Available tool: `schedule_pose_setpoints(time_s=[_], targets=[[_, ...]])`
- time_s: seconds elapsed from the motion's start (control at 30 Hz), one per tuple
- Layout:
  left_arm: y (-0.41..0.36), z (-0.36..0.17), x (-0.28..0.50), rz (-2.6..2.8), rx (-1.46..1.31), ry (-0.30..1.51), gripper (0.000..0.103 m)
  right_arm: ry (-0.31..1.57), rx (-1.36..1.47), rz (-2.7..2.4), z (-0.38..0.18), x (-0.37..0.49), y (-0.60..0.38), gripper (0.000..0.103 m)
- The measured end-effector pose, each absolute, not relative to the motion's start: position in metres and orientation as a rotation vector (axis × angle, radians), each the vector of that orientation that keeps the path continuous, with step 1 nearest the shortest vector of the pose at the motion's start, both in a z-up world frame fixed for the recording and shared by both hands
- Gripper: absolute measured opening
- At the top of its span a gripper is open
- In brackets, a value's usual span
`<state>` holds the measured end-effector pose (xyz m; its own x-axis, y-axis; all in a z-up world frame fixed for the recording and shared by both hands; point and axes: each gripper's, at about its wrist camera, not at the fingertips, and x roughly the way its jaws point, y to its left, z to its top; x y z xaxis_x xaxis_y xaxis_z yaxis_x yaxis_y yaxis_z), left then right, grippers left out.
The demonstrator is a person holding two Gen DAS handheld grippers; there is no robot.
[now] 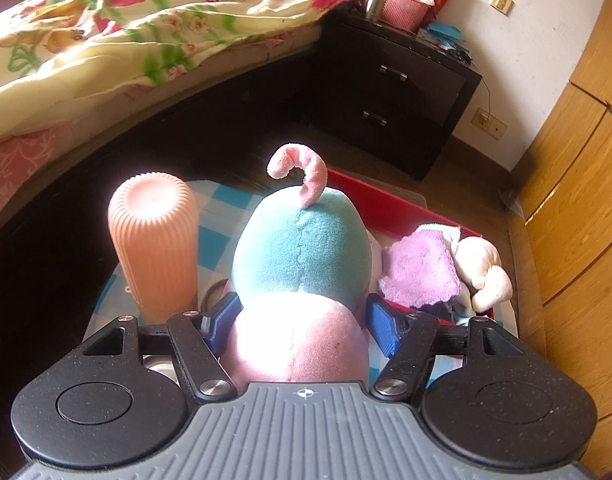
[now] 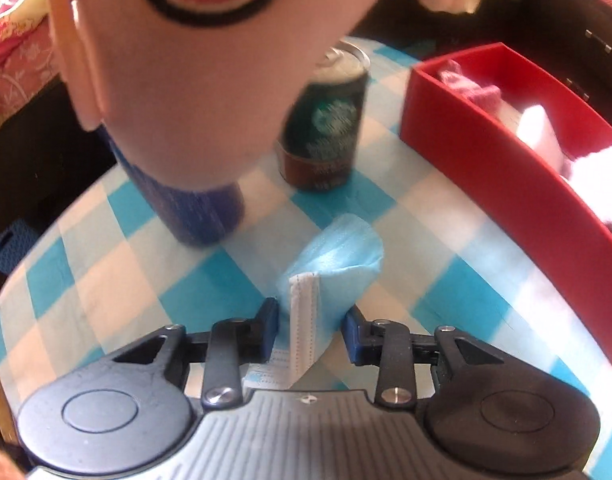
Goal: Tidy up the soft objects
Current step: 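Grasp the blue face mask with the right tool while the left tool holds the pig plush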
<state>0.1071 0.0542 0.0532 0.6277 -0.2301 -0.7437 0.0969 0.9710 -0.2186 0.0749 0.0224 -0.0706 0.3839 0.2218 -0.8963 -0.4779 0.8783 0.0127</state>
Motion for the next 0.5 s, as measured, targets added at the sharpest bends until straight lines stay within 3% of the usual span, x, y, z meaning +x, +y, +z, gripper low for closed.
schedule_pose_setpoints(time_s=[0.23,0.43,0.47,0.5], targets=[[0.014,0.026,0.099,-0.277,-0.079,0.957,0.067,1.177,-0.196,0.288,-0.065,0.054,-0.06,0.009],[-0.036,-0.031,0.084,-0.352,0.043,1.108,0.067,1.216,-0.115,0.152,-0.064,0.036,-0.119,0.009],[-0.042,-0.04,0.081,-0.356,0.069,1.13,0.067,1.22,-0.096,0.141,-0.064,0.034,-0.126,0.014],[-0.047,-0.048,0.077,-0.359,0.101,1.141,0.067,1.231,-0.083,0.137,-0.064,0.033,-0.131,0.026]])
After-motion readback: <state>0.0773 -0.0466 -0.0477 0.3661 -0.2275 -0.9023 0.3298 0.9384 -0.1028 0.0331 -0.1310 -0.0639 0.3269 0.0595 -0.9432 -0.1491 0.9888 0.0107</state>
